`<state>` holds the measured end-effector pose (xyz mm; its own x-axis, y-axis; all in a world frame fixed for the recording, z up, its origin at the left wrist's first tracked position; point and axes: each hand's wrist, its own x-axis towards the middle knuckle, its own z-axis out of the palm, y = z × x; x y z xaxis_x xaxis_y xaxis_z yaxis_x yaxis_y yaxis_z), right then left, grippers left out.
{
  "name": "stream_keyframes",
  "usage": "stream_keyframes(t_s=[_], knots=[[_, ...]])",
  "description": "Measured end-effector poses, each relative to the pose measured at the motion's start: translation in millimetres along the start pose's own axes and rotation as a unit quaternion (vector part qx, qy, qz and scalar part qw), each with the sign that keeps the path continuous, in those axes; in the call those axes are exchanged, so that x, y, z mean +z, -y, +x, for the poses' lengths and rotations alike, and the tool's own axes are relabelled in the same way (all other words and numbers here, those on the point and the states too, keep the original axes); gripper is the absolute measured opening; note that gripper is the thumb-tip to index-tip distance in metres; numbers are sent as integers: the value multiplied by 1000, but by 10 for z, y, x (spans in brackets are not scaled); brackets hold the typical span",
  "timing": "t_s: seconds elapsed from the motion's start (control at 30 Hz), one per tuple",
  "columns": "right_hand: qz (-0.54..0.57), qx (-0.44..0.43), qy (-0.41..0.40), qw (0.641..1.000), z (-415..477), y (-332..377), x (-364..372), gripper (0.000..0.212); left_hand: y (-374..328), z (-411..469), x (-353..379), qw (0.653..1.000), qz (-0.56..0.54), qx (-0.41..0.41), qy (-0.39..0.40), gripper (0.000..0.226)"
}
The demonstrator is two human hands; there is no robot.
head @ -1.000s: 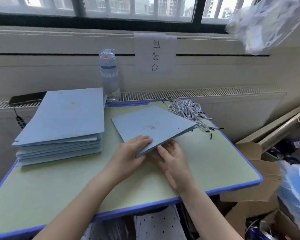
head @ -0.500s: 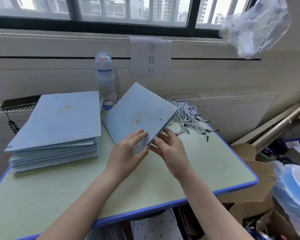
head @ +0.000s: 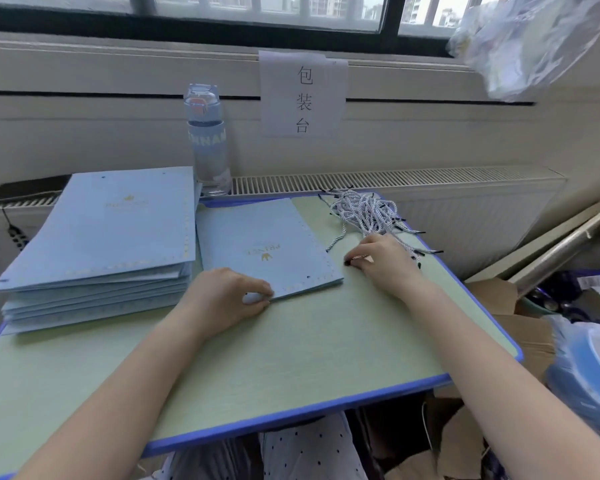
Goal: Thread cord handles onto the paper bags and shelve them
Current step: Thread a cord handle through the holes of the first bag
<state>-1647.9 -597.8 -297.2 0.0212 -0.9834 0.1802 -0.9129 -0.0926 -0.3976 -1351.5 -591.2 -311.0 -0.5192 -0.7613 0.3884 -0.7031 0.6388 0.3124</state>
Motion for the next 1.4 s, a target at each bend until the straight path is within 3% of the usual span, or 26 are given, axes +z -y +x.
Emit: stream_keyframes(t_s=[0.13,0.27,0.37,0.57,0.77,0.87,1.03,1.2,1.4], knots=[[-2,-26,-53,998,-31,14,122,10,26,34,-58,998,20,-41,36,21],[-79,-6,-22,997,-34,29,141,18,66,26,-16,993,-78,-51,68,29],[-39,-24,-2,999,-45,3,115,16,106,0,-46,986,-73,-86,121,43],[42,-43,-74,995,-59,-83,78,9,90,-13,-123,979,-87,-132,129,47],[25,-57,-184,981,-50,-106,155,8,-19,-10,-103,982,-97,-139,80,42],[74,-45,-206,975,-54,-17,114,9,-99,-15,-85,982,-113,-144,44,39],[141,-108,-285,942,-17,316,-87,14,-193,-17,-54,981,-125,-150,-8,44],[200,-180,-250,930,94,852,-102,19,-203,21,-51,973,-143,-156,-89,55],[313,-198,-114,922,180,1386,151,17,-158,45,-28,965,-153,-172,-128,64]])
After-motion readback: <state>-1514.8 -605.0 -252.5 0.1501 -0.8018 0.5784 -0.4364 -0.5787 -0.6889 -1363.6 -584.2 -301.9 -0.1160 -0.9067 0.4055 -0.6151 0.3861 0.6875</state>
